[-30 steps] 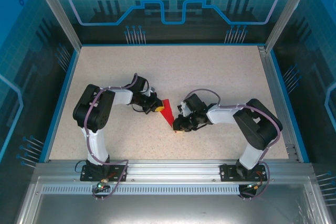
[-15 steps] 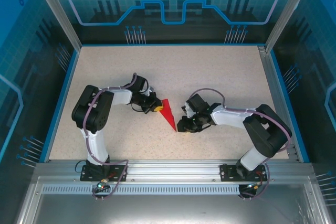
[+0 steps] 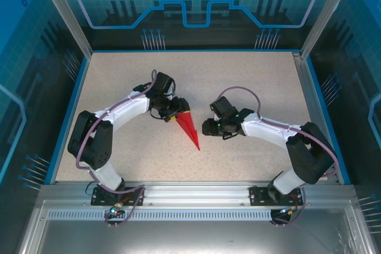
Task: Fold a paper plane with a square sheet of paper (pick it up from the middle)
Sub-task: Fold the wing for the fifth time at the center of the table, then move a paper plane to the center of the table.
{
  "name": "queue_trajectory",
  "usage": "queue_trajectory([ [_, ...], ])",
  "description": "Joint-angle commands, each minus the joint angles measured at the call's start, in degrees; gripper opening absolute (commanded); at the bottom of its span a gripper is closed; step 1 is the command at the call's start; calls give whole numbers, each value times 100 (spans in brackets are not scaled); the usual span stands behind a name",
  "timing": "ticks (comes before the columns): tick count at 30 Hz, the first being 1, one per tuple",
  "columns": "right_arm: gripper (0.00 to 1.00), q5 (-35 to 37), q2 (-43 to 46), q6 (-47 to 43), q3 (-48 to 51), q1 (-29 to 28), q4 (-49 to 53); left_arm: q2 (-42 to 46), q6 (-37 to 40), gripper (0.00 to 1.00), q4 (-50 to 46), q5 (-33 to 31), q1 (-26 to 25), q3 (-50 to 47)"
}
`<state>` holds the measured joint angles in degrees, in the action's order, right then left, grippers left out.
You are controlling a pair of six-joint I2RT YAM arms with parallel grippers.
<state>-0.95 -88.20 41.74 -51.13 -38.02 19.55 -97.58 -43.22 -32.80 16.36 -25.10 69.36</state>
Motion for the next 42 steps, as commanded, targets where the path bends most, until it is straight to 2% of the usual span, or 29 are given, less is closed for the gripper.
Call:
queue_trajectory([
  [1,48,224,152,278,285,140,-28,-358,-21,65,-1065,-758,-302,351],
  [8,52,-402,82,401,555,303,-682,-1068,-80,65,-1422,-914,-539,896],
  [12,54,-1001,-191,237,415,302,-1022,-1119,-143,57,-1376,-934,-537,852],
  [18,54,-1331,-769,94,-63,199,-1074,-852,-238,38,-1251,-981,-467,489],
  [24,55,-1705,-1225,1,-402,152,-1197,-520,-270,28,-1025,-925,-362,35],
  [42,54,-2390,-1696,-150,-642,1,-1581,-548,-271,27,-817,-713,-348,-46],
])
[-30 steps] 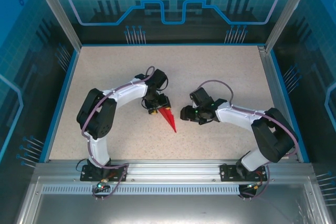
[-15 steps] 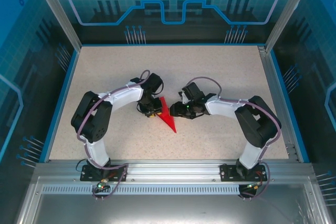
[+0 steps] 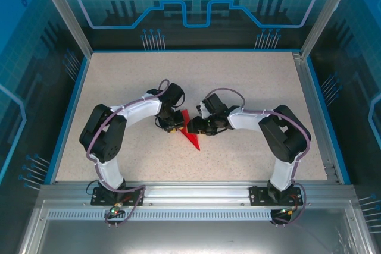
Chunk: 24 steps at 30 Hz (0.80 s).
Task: Fold a paper plane with a square sheet of paper (pick it up from the middle)
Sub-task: Move a paper plane to the center of the table.
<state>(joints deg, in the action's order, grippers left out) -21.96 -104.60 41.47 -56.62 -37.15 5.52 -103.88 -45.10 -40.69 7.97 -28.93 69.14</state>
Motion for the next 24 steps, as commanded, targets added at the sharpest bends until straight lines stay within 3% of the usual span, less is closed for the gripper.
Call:
queue_trajectory([
  [1,53,-305,-59,-133,-103,-95,-174,73,-76,26,-42,126,35,-16],
  [9,46,-72,-29,-350,-274,-240,119,46,-104,24,8,169,30,-59],
  [19,56,-95,5,-357,-284,-284,49,-21,-71,24,34,225,30,-28],
  [24,42,163,-136,-484,-375,-318,328,5,-80,24,56,217,36,-67],
])
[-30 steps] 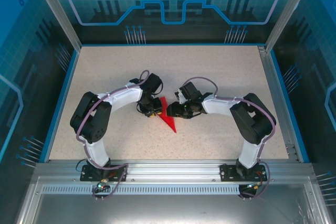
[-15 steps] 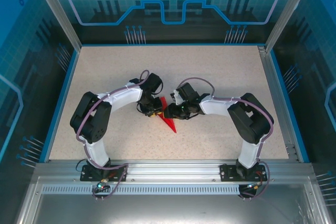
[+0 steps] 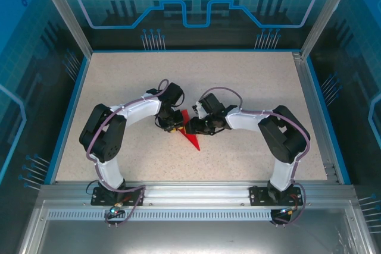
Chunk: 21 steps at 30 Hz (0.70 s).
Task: Fold a paper plane with a square sheet of paper (pick it up from the middle)
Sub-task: Move a paper plane to the center of the table.
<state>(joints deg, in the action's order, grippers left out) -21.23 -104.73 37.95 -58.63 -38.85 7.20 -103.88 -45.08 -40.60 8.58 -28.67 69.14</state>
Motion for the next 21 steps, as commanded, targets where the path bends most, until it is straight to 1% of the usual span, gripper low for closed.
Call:
queue_trajectory([
  [1,40,160,-147,-142,-188,-150,204,18,-80,24,52,162,4,-76],
  [3,38,270,-201,-158,-225,-183,299,51,-81,24,42,154,4,-85],
  [11,35,454,-380,-236,-386,-350,466,92,-71,24,66,179,4,-85],
  [14,31,499,-401,-215,-403,-385,468,117,-80,24,78,168,7,-113],
  [17,25,526,-404,-213,-421,-388,510,202,-99,24,130,185,9,-178],
  [21,18,582,-308,-242,-464,-389,610,511,-111,26,261,154,8,-307],
])
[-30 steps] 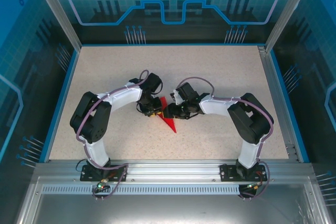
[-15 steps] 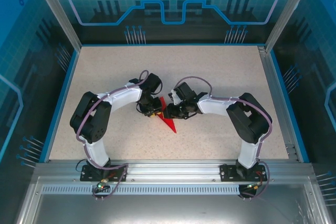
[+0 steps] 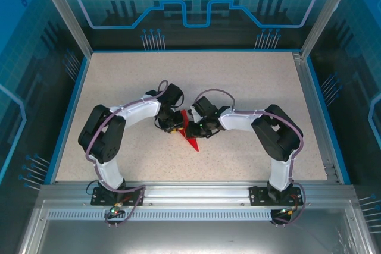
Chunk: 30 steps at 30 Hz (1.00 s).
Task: Fold a paper plane with a square sheet of paper (pick it up from the middle)
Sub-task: Move a paper plane to the center of the table.
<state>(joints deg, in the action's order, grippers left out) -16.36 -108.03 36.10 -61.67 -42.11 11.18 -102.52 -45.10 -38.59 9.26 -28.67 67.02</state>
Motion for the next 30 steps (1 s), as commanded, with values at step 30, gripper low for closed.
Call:
queue_trajectory([
  [30,9,2303,-326,67,-2194,678,2664,2616,-615,41,921,-621,779,-1577],
])
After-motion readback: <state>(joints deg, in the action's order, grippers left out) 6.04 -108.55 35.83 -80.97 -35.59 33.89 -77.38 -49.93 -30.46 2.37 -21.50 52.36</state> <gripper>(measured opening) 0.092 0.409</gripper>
